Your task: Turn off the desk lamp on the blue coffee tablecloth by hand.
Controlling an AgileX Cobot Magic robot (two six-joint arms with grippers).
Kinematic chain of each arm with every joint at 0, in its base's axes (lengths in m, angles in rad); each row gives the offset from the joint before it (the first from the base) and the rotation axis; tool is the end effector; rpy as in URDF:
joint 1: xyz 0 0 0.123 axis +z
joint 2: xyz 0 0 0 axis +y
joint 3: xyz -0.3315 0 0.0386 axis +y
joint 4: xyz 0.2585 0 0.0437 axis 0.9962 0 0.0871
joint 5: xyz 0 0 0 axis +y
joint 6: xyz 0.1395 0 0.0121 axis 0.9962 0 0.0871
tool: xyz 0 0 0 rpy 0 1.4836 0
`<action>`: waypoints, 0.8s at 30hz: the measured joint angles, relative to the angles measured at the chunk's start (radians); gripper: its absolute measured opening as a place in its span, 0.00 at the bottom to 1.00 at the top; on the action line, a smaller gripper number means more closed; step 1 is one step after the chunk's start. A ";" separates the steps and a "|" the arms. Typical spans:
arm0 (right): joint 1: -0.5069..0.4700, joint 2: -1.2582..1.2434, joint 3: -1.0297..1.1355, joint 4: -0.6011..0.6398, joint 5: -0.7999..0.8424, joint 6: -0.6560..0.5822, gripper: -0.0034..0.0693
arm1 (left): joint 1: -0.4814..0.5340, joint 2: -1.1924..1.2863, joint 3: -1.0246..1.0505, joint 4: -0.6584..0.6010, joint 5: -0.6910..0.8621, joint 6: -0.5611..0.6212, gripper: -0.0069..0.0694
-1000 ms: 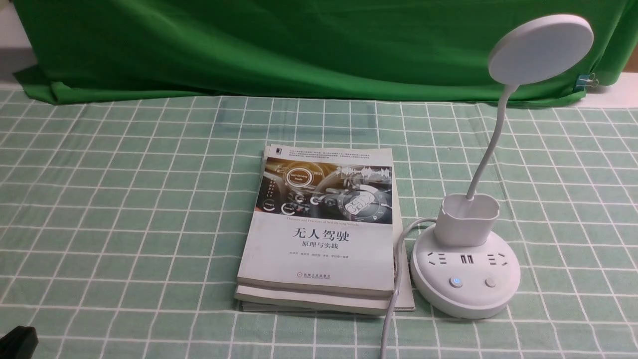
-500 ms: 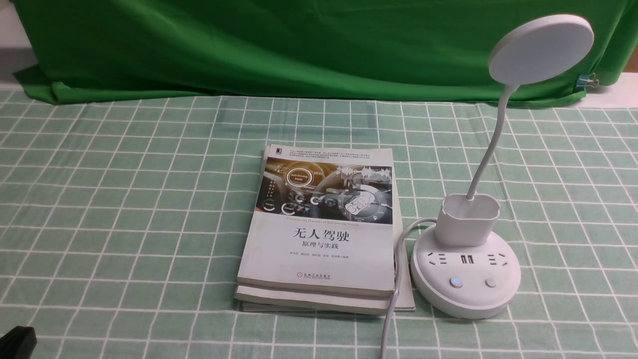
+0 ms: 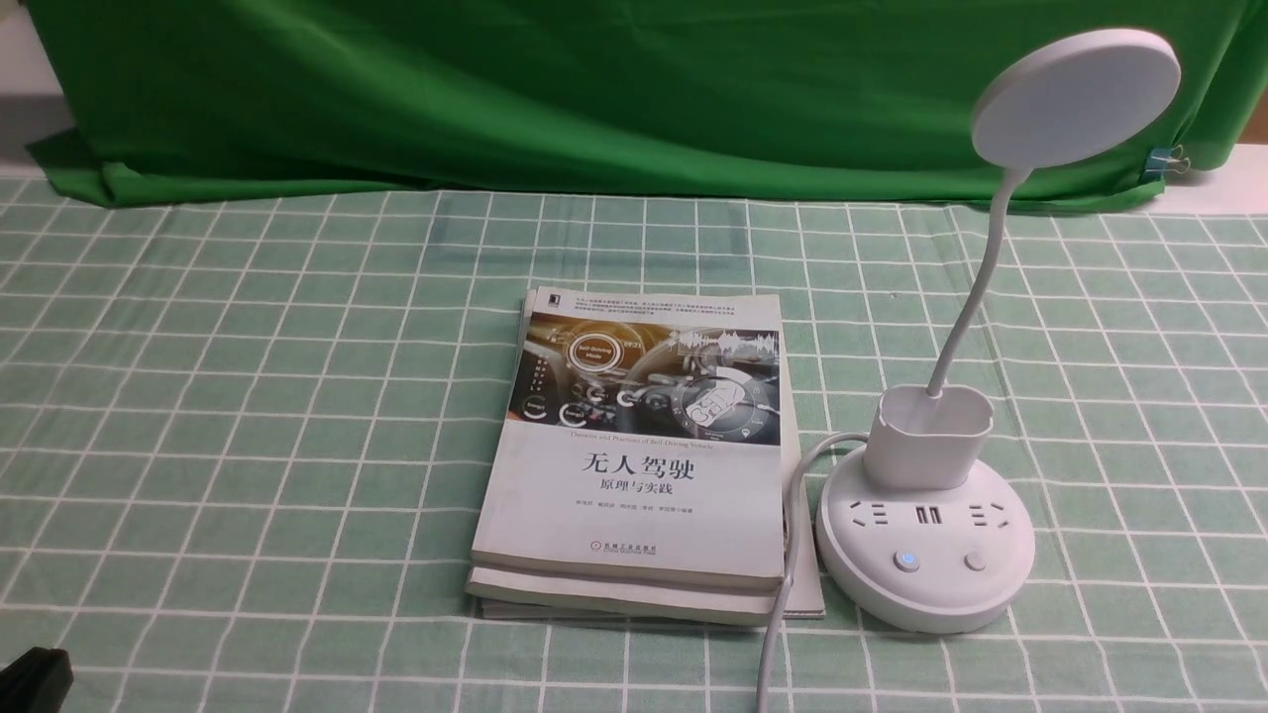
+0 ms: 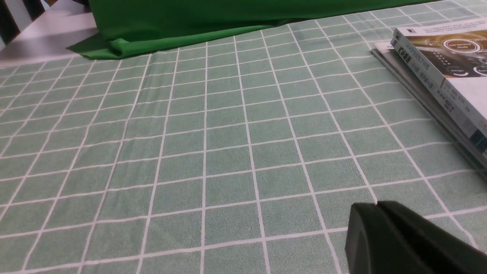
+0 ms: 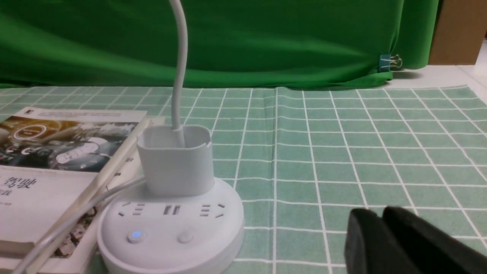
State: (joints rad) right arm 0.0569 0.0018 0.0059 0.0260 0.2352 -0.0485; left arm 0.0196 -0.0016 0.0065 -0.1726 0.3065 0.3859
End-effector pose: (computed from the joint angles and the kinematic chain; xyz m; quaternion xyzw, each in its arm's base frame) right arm 0.0656 0.0046 0.1821 -0.0324 0.7592 0.0132 0.6499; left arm 0.0637 -0.0060 0.1729 0.0946 0.7746 0.0550 0.6229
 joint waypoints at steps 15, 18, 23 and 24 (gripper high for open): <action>0.000 0.000 0.000 0.001 0.000 0.000 0.19 | 0.000 0.000 0.000 0.000 0.000 0.000 0.09; 0.000 0.000 0.000 0.001 0.000 0.000 0.20 | 0.000 0.000 0.000 0.000 0.000 0.000 0.09; 0.000 0.000 0.000 0.001 0.000 0.000 0.23 | 0.000 0.000 0.000 0.000 0.000 0.000 0.09; 0.000 0.000 0.000 0.001 0.000 0.000 0.23 | 0.000 0.000 0.000 0.000 0.000 0.000 0.09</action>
State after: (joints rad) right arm 0.0569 0.0018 0.0059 0.0267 0.2352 -0.0485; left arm 0.0196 -0.0016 0.0065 -0.1726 0.3065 0.3859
